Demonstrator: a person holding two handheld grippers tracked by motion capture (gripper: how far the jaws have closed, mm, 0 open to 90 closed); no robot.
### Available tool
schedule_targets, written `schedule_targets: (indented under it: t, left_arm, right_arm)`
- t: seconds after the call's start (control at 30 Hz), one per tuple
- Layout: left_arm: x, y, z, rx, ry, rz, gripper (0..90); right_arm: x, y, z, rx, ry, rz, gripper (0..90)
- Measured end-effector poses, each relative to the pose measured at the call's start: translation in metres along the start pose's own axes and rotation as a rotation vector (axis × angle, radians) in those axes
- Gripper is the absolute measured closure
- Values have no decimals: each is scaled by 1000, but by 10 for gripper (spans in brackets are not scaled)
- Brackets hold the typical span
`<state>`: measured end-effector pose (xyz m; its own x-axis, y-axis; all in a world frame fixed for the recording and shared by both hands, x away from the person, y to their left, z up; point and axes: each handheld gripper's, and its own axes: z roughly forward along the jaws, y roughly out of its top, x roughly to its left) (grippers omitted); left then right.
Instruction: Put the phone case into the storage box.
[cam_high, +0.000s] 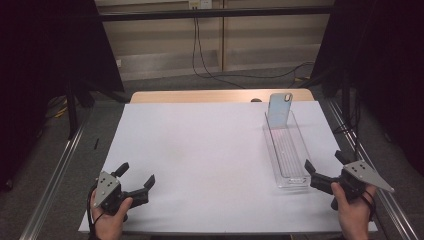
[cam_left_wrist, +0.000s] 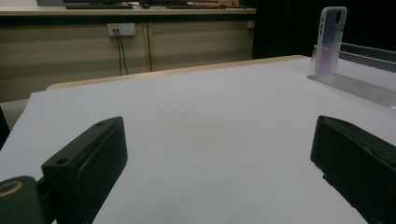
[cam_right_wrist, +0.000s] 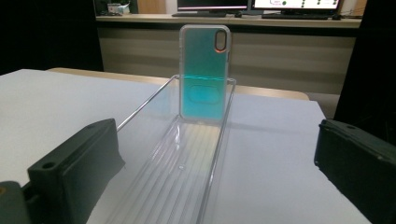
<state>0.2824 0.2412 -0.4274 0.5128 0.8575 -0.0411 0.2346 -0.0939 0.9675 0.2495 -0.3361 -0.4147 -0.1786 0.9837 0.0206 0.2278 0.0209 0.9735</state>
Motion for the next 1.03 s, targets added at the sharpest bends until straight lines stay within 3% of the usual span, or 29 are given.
schedule_targets:
  t: [0.37, 0.6, 0.87, 1.03]
  left_arm:
    - [-2, -2, -5, 9, 9, 3, 40]
    - [-2, -3, -5, 19, 14, 7, 40]
    - [3, -2, -4, 19, 57, -13, 36]
    - [7, -6, 2, 99, 62, -20, 24]
  right_arm:
    - [6, -13, -19, -14, -25, 12, 0]
    - [9, -20, -29, -11, -36, -13, 0]
    - [9, -28, -32, 7, -52, -10, 0]
    - [7, -28, -29, 1, -46, 2, 0]
